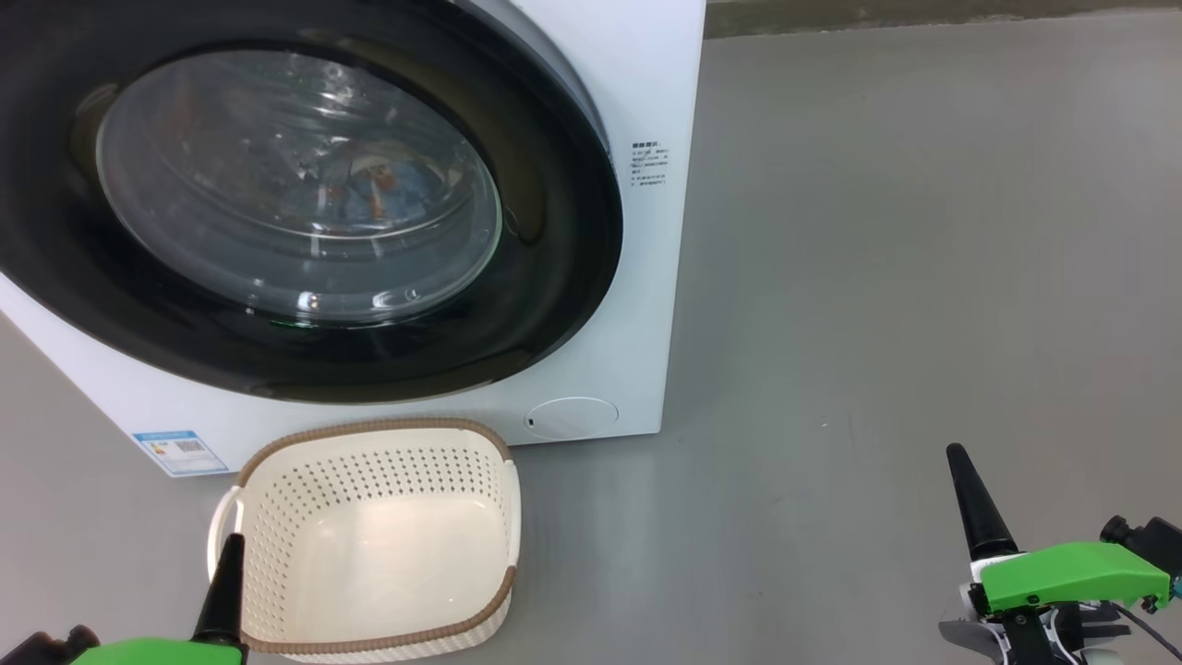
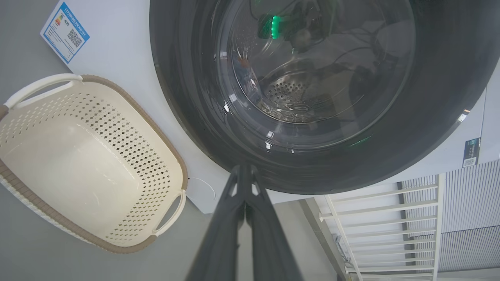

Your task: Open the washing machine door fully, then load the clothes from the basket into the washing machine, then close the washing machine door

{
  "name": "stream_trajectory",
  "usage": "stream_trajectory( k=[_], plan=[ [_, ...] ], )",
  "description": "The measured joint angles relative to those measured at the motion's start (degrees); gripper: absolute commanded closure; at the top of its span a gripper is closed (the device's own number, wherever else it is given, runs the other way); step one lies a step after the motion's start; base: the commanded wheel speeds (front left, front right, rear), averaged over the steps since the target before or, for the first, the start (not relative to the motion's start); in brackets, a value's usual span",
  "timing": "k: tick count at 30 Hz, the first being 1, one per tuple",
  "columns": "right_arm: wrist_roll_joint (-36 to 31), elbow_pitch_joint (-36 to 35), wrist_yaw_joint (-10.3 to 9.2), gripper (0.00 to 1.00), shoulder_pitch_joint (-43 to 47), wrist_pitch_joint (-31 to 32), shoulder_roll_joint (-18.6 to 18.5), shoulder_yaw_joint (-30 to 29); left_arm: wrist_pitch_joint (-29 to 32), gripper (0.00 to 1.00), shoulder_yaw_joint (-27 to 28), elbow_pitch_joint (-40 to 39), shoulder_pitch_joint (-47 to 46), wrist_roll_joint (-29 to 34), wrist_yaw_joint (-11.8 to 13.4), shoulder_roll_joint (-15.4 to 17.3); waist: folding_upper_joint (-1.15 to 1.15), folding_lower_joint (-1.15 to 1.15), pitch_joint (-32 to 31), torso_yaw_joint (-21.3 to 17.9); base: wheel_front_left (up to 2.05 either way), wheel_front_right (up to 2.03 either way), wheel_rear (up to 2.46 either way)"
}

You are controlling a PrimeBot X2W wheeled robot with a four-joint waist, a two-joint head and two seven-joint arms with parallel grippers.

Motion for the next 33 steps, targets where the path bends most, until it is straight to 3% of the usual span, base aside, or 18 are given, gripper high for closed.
stream_trajectory(
  k=[33],
  plan=[
    [20.24,-2.81,-0.42,1.0,1.43,5.54,0.69,-2.24,5.24,1.0,0.09,1.02,-1.95,-18.59,0.0,-1.26,0.0,0.0,-2.13,0.79,0.0,0.0,0.0]
  ],
)
